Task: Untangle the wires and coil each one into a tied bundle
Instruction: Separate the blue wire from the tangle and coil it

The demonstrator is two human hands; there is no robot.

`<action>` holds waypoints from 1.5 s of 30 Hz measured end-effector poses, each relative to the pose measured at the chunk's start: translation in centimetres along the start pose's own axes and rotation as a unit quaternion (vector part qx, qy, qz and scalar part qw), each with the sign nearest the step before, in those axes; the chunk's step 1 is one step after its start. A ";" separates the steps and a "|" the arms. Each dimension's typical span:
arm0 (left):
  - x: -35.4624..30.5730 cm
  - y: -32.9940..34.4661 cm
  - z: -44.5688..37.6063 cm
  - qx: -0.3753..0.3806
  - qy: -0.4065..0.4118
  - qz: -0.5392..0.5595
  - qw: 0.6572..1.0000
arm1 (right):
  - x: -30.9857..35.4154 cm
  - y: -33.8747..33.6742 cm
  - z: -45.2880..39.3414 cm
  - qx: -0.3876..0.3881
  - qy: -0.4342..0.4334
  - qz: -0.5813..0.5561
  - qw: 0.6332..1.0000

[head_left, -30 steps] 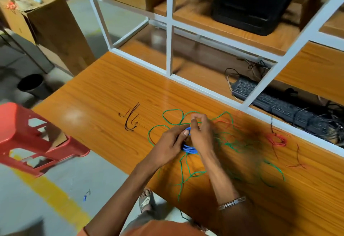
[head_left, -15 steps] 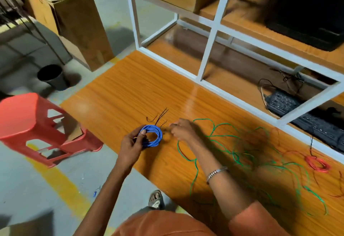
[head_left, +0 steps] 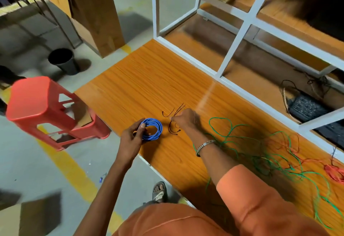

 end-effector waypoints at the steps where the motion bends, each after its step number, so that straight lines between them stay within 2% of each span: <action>1: 0.0 0.0 0.0 0.002 -0.001 0.001 1.000 | 0.1 0.0 -0.1 0.009 0.008 -0.011 1.000; 4: 0.1 0.3 0.2 0.004 0.001 -0.006 1.000 | 0.1 0.2 -0.6 0.046 0.051 -0.063 0.996; 10: 0.3 0.7 0.5 0.011 0.010 -0.022 1.000 | 0.0 1.1 -1.0 0.057 0.092 -0.126 0.986; 20: 0.4 1.2 0.3 0.029 0.005 -0.018 0.999 | -0.9 1.2 -2.9 0.100 0.154 -0.284 0.941; 31: -1.1 4.2 -0.2 0.067 0.006 0.012 0.998 | -2.6 -1.4 -2.6 0.105 0.131 -0.306 0.937; 36: -1.2 4.5 0.0 0.064 0.011 0.010 0.998 | -3.5 -2.7 -2.0 0.085 0.142 -0.312 0.936; 41: -1.5 5.6 -0.4 0.045 0.025 -0.002 0.999 | -4.4 -5.1 0.9 0.078 0.105 -0.421 0.898; 45: -2.4 8.6 -1.3 0.039 0.053 -0.011 0.998 | -7.0 -7.7 4.1 0.033 0.022 -0.504 0.863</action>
Point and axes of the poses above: each hand's wrist, its own z-axis away from the middle knuckle, its own y-axis out of the palm, x = y × z, the point moved 3 cm from there along -z, towards the middle knuckle, and after that the axes turned 14 degrees about z, right-handed, at the moved point
